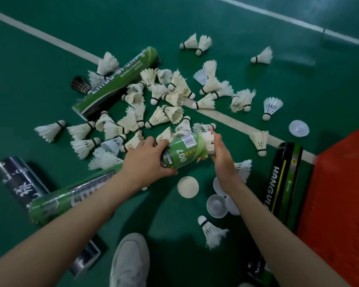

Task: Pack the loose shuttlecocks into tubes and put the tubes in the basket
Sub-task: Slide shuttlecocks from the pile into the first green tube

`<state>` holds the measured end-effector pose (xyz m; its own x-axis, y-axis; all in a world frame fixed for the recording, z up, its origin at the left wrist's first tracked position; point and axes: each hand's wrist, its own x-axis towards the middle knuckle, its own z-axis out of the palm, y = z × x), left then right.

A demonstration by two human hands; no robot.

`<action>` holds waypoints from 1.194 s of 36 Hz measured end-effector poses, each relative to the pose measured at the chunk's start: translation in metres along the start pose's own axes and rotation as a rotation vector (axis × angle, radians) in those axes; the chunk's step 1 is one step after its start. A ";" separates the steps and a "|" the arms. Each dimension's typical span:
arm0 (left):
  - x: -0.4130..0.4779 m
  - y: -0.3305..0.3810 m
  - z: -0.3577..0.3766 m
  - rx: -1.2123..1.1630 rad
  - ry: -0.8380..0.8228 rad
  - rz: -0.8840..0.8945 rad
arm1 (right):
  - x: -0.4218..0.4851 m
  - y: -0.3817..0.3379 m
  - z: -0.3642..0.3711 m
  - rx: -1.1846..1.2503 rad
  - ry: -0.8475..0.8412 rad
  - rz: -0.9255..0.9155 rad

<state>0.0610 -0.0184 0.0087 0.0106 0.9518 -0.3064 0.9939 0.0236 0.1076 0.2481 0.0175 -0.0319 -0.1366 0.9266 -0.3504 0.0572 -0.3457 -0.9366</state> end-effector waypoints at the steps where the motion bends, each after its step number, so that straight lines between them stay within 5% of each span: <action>1: -0.001 0.001 0.003 -0.008 -0.005 -0.013 | -0.003 0.003 0.003 0.005 -0.022 0.010; 8: -0.007 0.006 0.019 0.019 -0.043 -0.031 | -0.016 0.019 0.001 0.078 -0.091 0.088; 13: -0.010 0.012 0.028 0.029 -0.075 -0.031 | -0.010 0.033 -0.041 -0.232 0.449 0.026; 18: -0.014 0.019 0.038 0.072 -0.110 0.024 | -0.003 0.065 -0.076 -0.674 0.656 -0.043; 21: -0.015 0.022 0.042 0.085 -0.113 0.027 | 0.001 0.071 -0.076 -0.595 0.602 0.098; 30: -0.016 0.010 0.044 0.065 -0.106 -0.032 | 0.014 0.075 -0.061 -0.389 0.561 0.151; 43: -0.038 -0.006 0.047 -0.048 -0.055 -0.121 | -0.010 0.029 -0.006 -0.333 0.366 -0.223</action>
<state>0.0600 -0.0687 -0.0252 -0.1019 0.9230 -0.3711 0.9819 0.1533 0.1115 0.2571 -0.0005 -0.0556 0.1686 0.9837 -0.0629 0.3847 -0.1244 -0.9146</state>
